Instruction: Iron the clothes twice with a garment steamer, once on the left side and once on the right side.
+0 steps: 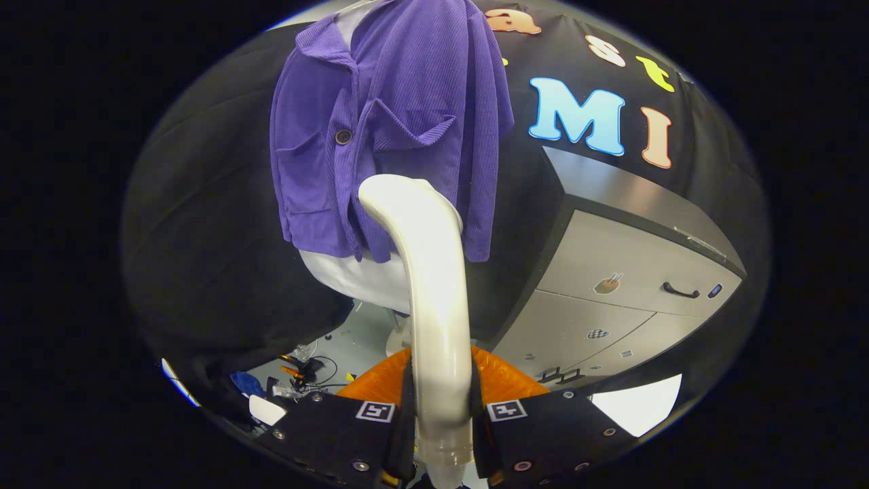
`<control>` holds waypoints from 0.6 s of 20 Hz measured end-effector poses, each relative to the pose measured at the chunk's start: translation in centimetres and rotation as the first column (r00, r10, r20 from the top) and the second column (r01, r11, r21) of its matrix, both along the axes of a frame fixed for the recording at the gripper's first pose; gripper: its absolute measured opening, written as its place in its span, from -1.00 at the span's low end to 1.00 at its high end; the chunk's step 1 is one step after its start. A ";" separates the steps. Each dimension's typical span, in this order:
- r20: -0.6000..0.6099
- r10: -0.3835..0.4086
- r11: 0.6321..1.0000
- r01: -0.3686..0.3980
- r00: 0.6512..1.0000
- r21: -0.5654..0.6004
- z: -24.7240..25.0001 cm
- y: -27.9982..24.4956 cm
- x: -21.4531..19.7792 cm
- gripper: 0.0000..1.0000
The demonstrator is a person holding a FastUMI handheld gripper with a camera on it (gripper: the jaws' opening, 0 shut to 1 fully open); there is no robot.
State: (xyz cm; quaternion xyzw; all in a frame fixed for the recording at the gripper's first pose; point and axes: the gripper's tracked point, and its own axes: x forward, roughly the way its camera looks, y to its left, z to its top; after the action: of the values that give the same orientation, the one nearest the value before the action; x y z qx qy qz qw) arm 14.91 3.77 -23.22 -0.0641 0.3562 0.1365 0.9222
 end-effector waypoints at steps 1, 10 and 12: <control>0.002 0.016 1.000 -0.016 1.000 0.008 0.5 -0.4 -0.2 -0.30; 0.039 0.192 0.979 -0.194 0.981 0.058 5.0 0.6 -3.9 -0.31; 0.041 0.206 0.976 -0.209 0.978 0.061 5.2 0.9 -4.8 -0.30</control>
State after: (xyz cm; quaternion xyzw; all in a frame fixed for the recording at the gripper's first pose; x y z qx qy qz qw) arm 10.09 4.71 -17.97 -0.0734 0.3272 0.2423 0.9104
